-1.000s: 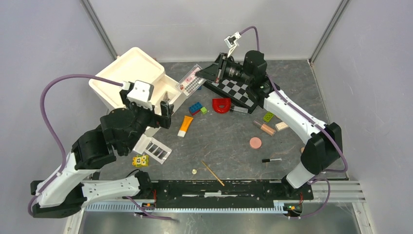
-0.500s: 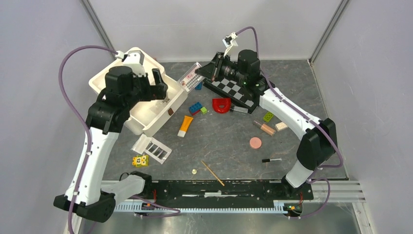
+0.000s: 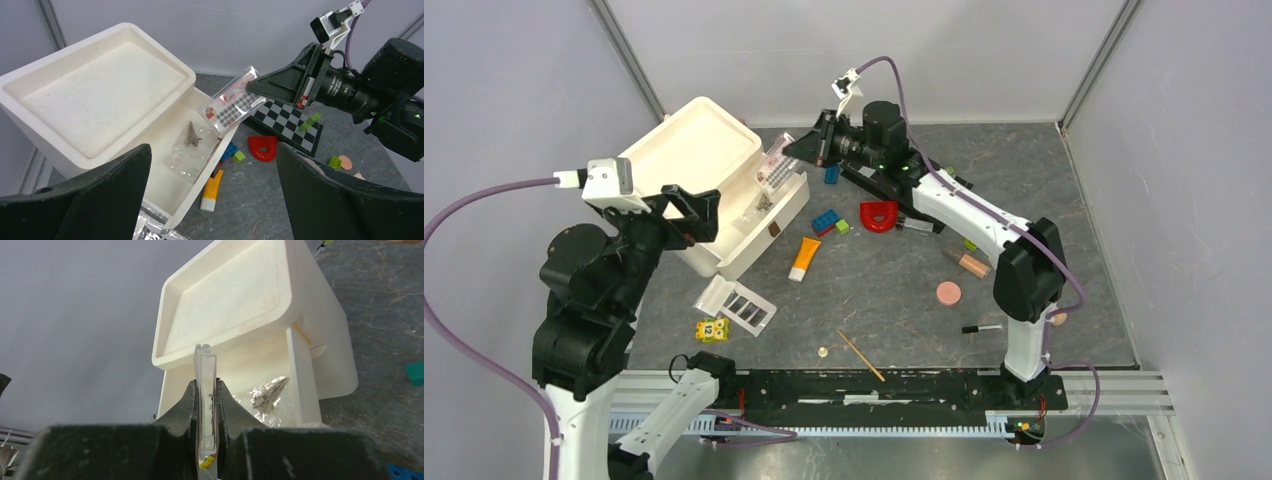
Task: Organize the makeup
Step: Place the makeup tool in the drawer.
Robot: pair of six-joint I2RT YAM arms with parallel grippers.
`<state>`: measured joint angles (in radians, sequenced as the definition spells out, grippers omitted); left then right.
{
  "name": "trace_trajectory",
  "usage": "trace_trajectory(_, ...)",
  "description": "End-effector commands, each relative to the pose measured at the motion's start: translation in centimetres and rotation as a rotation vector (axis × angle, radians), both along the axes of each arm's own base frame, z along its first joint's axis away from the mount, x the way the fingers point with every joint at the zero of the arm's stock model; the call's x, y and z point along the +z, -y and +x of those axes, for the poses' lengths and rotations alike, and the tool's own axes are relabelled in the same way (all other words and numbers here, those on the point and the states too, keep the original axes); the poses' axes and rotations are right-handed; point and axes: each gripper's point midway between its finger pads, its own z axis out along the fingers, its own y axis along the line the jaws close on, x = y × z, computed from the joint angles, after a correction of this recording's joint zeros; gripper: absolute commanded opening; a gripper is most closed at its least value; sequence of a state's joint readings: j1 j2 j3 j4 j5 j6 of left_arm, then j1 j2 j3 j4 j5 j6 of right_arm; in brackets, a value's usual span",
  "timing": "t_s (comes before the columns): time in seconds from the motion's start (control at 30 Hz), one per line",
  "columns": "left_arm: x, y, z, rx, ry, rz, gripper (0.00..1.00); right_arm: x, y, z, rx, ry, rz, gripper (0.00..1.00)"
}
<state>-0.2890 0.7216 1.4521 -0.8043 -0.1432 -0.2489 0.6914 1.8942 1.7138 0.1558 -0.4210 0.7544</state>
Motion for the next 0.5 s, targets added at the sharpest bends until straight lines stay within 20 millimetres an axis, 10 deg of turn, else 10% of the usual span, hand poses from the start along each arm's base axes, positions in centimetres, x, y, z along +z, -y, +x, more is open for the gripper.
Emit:
trace_trajectory(0.0,-0.2,-1.4,0.1,0.068,0.013,0.032,1.00,1.7,-2.5,-0.9,0.055,0.036,0.037,0.06)
trace_trajectory(0.47,-1.0,-1.6,-0.4,0.063,0.007,0.054,1.00,-2.6,-8.6,-5.6,0.176,-0.002,-0.029,0.07)
